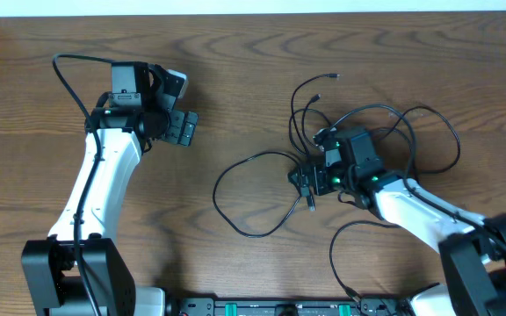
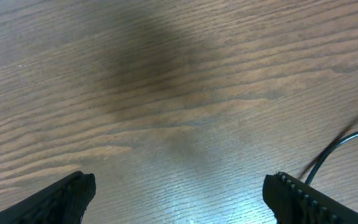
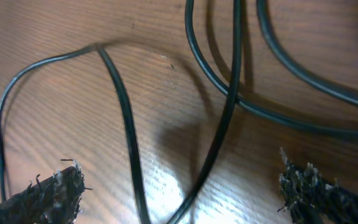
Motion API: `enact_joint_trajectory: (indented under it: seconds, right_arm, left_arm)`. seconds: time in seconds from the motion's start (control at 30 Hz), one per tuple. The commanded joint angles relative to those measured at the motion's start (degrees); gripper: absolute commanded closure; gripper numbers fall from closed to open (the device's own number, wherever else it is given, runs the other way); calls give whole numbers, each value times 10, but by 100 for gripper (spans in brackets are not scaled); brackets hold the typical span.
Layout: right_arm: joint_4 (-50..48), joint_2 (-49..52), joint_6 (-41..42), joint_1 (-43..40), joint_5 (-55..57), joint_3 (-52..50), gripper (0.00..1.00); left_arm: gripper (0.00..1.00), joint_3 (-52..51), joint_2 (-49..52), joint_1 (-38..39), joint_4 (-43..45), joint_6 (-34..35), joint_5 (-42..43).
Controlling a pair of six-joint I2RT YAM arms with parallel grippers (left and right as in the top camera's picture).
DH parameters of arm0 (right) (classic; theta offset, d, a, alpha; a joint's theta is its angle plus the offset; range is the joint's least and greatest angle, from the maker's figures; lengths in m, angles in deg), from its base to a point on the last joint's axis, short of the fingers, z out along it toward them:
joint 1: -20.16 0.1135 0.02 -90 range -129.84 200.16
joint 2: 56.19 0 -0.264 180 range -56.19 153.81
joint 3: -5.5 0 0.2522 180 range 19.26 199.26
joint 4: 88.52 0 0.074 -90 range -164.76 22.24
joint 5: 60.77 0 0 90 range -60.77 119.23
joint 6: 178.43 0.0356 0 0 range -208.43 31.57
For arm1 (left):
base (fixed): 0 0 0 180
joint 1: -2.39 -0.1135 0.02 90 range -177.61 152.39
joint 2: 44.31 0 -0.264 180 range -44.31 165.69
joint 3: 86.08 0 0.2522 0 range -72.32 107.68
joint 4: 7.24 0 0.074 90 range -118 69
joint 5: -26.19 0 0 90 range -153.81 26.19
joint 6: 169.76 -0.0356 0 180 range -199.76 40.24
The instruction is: Untangle cables
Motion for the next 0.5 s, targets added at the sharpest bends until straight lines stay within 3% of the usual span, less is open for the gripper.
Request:
enact_joint_trajectory:
  seconds: [0.0, 0.27, 0.47]
  right_arm:
    - [-24, 36, 28, 11, -1, -6, 1]
    - [-59, 80, 64, 27, -2, -6, 19]
    - [-85, 79, 66, 27, -38, -6, 76]
  left_arm:
    - [9, 5, 10, -1, -2, 7, -4]
    - [9, 5, 24, -1, -5, 7, -4]
    - [9, 5, 24, -1, -5, 7, -4]
